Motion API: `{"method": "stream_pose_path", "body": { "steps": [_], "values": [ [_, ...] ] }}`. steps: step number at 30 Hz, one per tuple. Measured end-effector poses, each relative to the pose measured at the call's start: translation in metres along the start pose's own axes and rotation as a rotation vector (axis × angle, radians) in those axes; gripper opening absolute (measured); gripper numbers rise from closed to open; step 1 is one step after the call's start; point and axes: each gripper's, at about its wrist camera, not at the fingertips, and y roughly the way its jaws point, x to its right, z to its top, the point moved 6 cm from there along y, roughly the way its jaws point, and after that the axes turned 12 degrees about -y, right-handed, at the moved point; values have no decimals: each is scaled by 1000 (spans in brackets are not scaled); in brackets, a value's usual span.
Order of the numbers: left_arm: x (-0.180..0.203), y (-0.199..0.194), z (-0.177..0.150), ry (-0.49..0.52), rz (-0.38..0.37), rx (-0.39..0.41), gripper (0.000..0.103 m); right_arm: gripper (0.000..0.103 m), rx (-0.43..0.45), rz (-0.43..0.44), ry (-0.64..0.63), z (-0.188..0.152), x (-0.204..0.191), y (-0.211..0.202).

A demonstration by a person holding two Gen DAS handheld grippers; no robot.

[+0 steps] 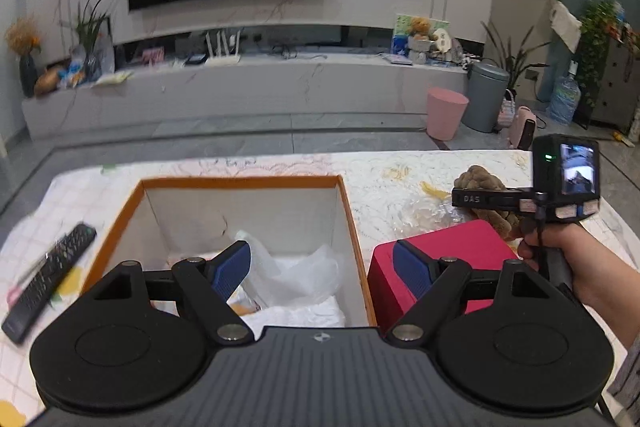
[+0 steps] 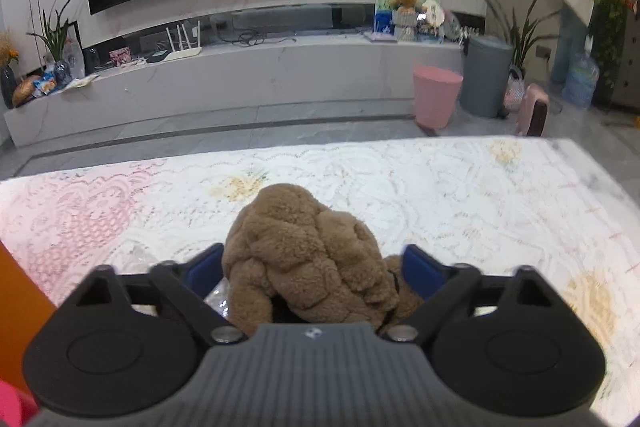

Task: Organize soft objects
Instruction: 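Reach the right gripper to the brown knitted toy and grasp it, then grasp the bag of white crochet flowers with the left gripper while the right gripper holds the toy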

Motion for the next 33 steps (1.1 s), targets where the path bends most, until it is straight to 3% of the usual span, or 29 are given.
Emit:
{"method": "stream_pose_path", "body": {
  "steps": [5, 9, 16, 22, 28, 33],
  "values": [
    [-9, 6, 0, -98, -15, -63, 95, 60, 6, -53, -12, 1, -1, 3],
    [-8, 8, 1, -77, 15, -56, 95, 54, 28, -63, -17, -2, -4, -3],
    [-9, -5, 7, -83, -3, -21, 95, 53, 46, -75, 47, -1, 2, -35],
    [-6, -9, 7, -65, -1, -10, 95, 53, 125, -72, 72, 7, 7, -106],
    [6, -11, 5, -24, -1, 70, 95, 53, 163, -64, 59, -11, -2, -177],
    [12, 2, 15, 13, -86, 58, 95, 53, 202, -104, -58, -31, -14, -188]
  ]
}}
